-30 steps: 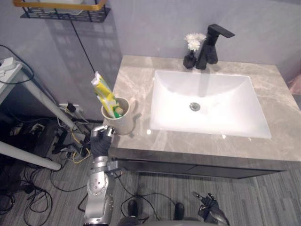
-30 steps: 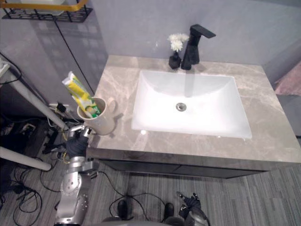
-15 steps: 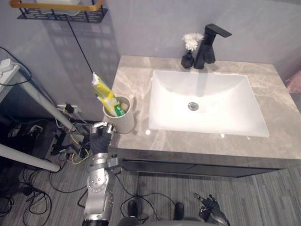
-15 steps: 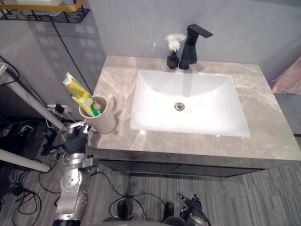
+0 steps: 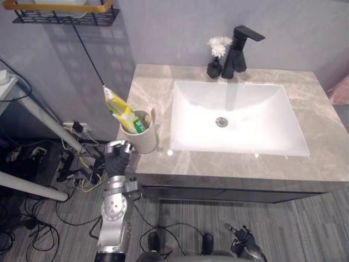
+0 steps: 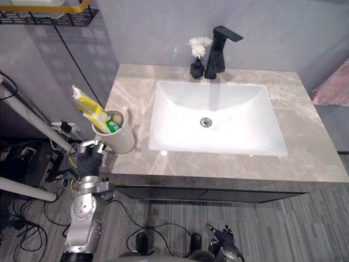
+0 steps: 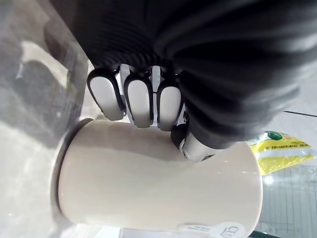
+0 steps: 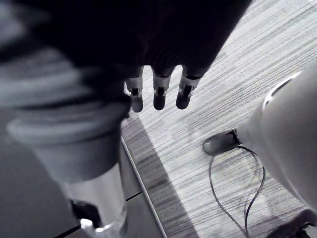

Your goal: Organize washtable

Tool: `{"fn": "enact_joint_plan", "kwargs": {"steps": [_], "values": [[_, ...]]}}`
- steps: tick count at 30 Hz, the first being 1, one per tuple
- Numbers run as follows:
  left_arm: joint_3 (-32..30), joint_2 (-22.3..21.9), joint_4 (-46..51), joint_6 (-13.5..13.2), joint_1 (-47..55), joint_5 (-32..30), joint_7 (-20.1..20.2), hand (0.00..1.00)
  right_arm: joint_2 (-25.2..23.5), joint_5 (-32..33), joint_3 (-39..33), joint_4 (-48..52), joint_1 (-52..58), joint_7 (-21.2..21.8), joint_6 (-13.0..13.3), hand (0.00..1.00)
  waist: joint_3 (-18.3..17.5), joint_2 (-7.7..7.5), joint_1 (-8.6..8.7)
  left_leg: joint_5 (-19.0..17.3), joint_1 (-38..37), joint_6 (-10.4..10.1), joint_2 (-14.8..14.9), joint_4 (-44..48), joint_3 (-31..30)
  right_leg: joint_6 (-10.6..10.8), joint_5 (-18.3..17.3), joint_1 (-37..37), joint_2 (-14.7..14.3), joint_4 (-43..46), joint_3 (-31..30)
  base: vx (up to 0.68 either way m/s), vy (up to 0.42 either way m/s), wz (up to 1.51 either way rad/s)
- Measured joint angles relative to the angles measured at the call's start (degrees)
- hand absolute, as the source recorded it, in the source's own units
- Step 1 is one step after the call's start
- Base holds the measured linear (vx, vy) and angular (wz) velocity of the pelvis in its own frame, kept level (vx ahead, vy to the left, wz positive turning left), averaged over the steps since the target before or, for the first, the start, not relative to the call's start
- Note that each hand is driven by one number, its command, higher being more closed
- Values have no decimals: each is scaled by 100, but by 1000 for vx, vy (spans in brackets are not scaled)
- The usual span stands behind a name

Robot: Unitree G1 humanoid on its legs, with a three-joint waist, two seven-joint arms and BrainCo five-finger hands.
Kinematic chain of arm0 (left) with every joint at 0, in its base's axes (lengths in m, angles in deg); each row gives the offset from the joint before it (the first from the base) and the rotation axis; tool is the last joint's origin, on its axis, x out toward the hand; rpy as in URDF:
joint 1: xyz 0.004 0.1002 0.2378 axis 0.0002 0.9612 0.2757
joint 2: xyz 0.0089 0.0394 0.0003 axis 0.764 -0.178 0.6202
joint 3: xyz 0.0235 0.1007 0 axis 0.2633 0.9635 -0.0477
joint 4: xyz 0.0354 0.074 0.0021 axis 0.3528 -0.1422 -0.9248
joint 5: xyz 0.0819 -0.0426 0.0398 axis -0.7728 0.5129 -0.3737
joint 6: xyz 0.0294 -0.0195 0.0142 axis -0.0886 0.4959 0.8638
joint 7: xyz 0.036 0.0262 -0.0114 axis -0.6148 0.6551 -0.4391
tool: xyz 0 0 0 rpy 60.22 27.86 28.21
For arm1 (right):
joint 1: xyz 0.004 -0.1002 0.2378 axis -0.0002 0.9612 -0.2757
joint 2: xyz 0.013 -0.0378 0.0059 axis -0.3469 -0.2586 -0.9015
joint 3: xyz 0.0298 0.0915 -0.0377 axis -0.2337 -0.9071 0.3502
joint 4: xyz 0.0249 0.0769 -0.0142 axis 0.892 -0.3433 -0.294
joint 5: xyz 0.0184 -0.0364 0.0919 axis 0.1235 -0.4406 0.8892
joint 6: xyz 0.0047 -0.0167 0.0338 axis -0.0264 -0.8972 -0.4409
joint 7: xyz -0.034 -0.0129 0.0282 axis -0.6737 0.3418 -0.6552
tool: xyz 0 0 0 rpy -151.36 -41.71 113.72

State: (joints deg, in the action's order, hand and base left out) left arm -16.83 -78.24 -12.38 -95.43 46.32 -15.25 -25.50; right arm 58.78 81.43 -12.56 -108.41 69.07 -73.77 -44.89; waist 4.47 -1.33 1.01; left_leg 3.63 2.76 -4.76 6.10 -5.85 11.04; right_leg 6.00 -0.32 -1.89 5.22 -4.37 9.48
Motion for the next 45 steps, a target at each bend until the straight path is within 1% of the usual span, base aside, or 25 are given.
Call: {"fn": "enact_joint_plan", "kwargs": {"steps": [9, 13, 17, 26, 28, 31, 38, 45], "values": [[4, -1, -73, 5, -2, -2, 24, 100, 0, 0, -20, 1, 5, 4, 0, 0, 0, 1, -3, 0, -61, 0, 0, 0, -10, 0, 0, 63, 0, -5, 9, 0, 0, 0], [12, 0, 21, 5, 22, 37, 214, 100, 0, 2, -9, 1, 9, 6, -1, 0, 0, 1, -10, 0, -60, 0, -1, 0, -24, 0, 0, 65, 3, -2, 25, 0, 0, 0], [71, 0, 417, 0, 130, 248, 301, 100, 7, 3, 31, 0, 5, 7, -1, 0, 0, 1, -8, 0, -51, 1, -1, 0, -50, 3, -2, 67, 3, -2, 61, 0, 0, 1], [473, 2, 682, 1, 219, 604, 616, 100, 10, 47, 67, -5, -2, 11, -1, 0, 0, 1, -16, 1, -26, 1, -1, 0, -88, 4, -4, 62, 3, 2, 102, 0, 0, 2], [531, 22, 835, 0, 292, 673, 650, 100, 25, 48, 178, -8, 0, 11, -1, 0, 0, 1, -12, 1, -25, 1, -1, 0, -87, 3, -5, 59, 3, 2, 100, 0, 0, 0], [652, 69, 849, 1, 293, 689, 756, 100, 39, 48, 217, -10, -8, 15, -1, 0, 0, 1, -12, 0, -20, 1, -1, 0, -87, -22, -21, 55, 3, 3, 100, 0, 0, 0], [747, 112, 849, 16, 303, 744, 869, 100, 87, 50, 217, -12, -4, 16, -2, 0, -1, 6, -9, 2, 64, 2, -1, 1, -88, -19, -19, -35, 3, 24, 92, 0, 0, 0], [799, 114, 848, 46, 400, 743, 885, 100, 110, 50, 217, -13, -8, 16, -3, 0, 0, 17, 0, 2, 64, 2, -2, 2, -88, -7, -12, -33, 1, 23, 92, 0, 0, 0]]}}
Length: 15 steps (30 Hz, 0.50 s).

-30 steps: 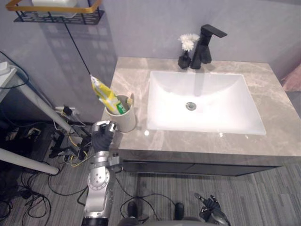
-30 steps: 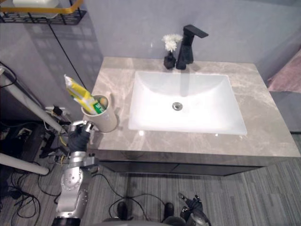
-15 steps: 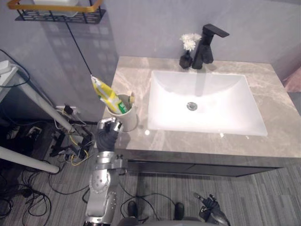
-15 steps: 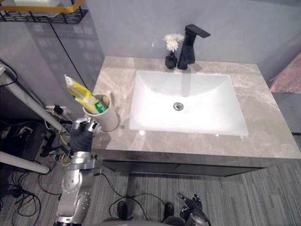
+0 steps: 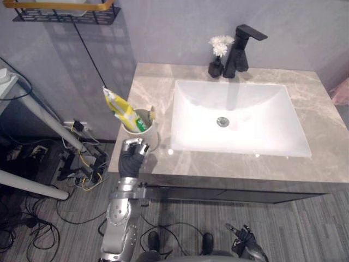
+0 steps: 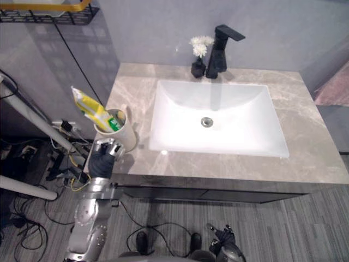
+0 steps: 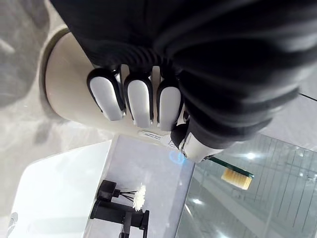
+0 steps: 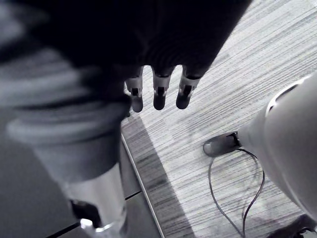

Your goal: Organize washtable

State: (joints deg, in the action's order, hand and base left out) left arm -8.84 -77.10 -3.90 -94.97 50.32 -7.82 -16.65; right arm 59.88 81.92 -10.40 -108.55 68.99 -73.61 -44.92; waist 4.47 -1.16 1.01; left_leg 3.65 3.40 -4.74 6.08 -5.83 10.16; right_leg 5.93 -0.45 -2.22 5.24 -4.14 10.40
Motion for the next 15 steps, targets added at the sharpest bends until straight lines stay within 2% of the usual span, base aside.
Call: {"fn": "enact_joint_plan", "kwargs": {"steps": [15], "values": [[-141, 8, -258, 1, -16, -133, -144, 100, 7, 1, -19, 0, 0, -3, 0, 0, 5, 28, 7, 0, 0, 0, 0, -1, -1, -20, -12, 1, 0, -2, 1, 0, 0, 0]]}}
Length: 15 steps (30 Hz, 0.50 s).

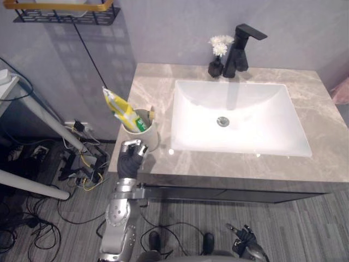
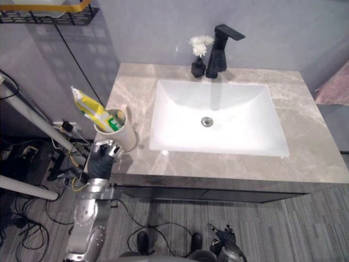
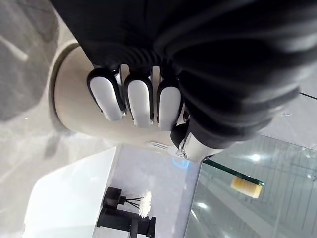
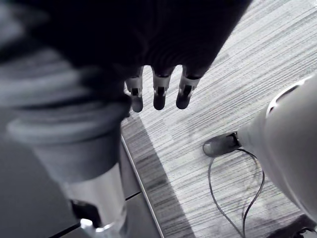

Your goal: Organize washtable

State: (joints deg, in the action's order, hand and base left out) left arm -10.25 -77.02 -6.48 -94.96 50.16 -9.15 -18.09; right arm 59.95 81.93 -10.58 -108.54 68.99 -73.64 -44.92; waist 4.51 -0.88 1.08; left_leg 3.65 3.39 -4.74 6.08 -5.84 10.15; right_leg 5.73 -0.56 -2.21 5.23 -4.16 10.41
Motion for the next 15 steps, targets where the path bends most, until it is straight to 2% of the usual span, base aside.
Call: {"fn": "enact_joint_plan", "kwargs": {"steps": [15], "values": [[-161, -9, -776, 31, -441, -275, -163, 100, -4, -3, -51, 6, 9, -6, 0, 0, -5, 25, 100, -3, -1, -1, 0, -1, 37, 0, 0, -9, 0, -12, -38, 0, 0, 0]]}}
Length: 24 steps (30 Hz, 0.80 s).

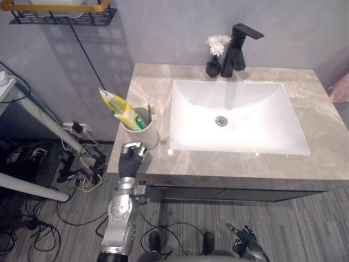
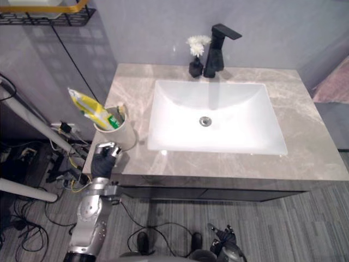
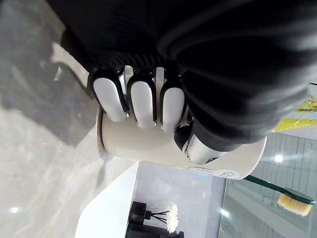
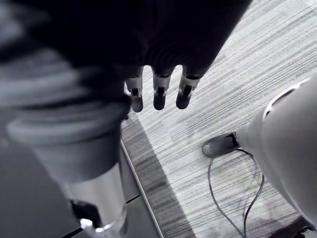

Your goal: Organize washtable

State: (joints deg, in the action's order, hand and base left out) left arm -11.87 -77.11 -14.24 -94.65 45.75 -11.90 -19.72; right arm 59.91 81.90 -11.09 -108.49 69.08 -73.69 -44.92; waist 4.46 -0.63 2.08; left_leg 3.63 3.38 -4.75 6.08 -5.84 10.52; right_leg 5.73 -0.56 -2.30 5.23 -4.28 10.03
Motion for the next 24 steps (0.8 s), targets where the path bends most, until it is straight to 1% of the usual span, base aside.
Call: {"fn": "enact_joint_plan", "kwargs": {"steps": [11, 17, 24], "values": [[1, -11, -283, -32, -362, 0, -159, 100, -2, -2, -8, 10, 0, -4, 0, 0, 0, 4, 23, -5, -1, 3, 0, 0, 63, 19, 16, -32, 0, -6, -65, 0, 0, -2], [-14, -13, -490, -62, -589, -1, -333, 100, -3, -1, -8, 20, 7, -5, 0, 0, 0, 4, 35, -5, -1, 2, 0, 0, 71, 20, 20, -32, 0, -11, -69, 0, 0, 0], [-296, -9, -737, -69, -859, -118, -575, 100, -2, -2, -13, 58, 20, -7, 0, 0, 0, 4, 60, -14, -1, 1, 1, 0, 108, -3, 87, 0, -9, -121, -89, -2, 0, -2]]}}
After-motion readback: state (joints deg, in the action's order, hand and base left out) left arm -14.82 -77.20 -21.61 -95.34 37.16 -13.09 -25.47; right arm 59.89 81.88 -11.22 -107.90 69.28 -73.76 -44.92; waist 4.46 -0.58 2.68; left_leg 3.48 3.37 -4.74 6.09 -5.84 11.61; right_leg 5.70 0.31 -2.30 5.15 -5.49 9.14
